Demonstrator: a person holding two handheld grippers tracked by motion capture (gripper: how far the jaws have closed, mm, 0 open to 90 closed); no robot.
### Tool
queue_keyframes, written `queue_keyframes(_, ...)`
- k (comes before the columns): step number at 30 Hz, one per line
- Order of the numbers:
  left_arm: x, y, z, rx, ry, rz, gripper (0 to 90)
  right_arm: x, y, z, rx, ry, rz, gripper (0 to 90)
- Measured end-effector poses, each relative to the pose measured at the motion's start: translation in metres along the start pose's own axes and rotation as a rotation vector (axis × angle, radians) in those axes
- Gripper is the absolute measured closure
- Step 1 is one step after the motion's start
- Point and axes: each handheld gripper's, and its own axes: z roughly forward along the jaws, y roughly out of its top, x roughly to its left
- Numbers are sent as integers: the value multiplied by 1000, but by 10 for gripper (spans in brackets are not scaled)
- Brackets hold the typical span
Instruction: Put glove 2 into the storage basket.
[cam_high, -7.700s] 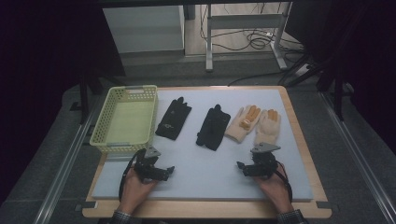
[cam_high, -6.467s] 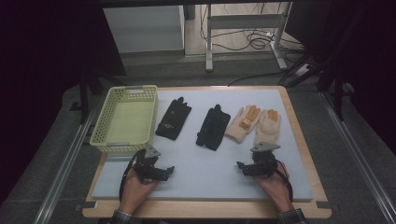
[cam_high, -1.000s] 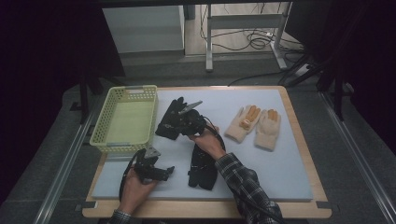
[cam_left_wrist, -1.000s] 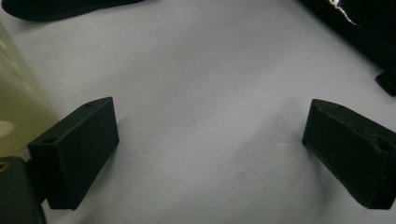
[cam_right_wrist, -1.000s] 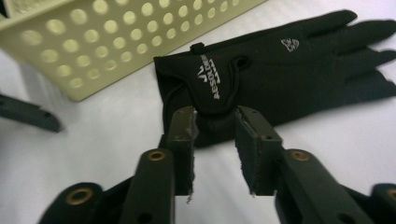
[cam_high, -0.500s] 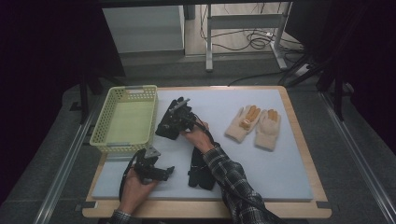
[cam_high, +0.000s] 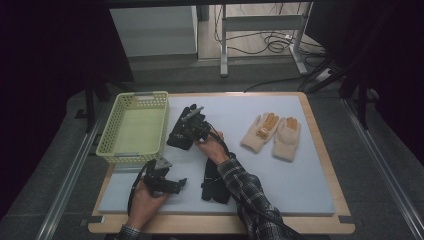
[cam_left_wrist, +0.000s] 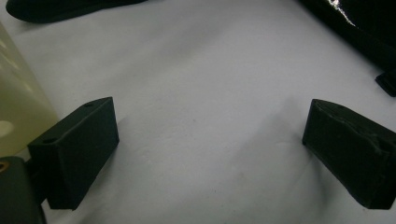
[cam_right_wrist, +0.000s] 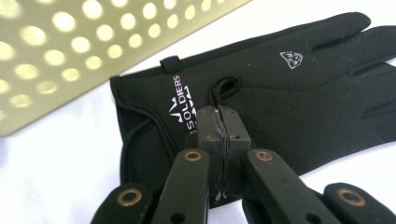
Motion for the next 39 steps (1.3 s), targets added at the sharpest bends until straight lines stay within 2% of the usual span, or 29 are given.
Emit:
queue_keyframes(17,0,0,0,-2,1,2,38,6,1,-52,-78,20,-25,883)
queue_keyframes(18,0,0,0,-2,1,2,38,8,1,-61,-89,19,-34,882)
queue_keyframes(25,0,0,0,-2,2,3,38,13,0,-83,-111,11,-49,883)
queue_keyframes(29,0,0,0,-3,1,3,38,16,-3,-98,-122,23,-45,883)
queue_keyframes(32,0,0,0,-3,2,3,38,20,-7,-104,-107,38,-49,882)
queue_keyframes(36,0,0,0,0,2,5,38,27,-19,-99,-45,72,-56,876)
queue_keyframes(38,0,0,0,1,2,5,38,28,-25,-95,-50,66,-51,847)
queue_keyframes(39,0,0,0,0,2,4,38,26,-27,-93,-61,63,-40,799)
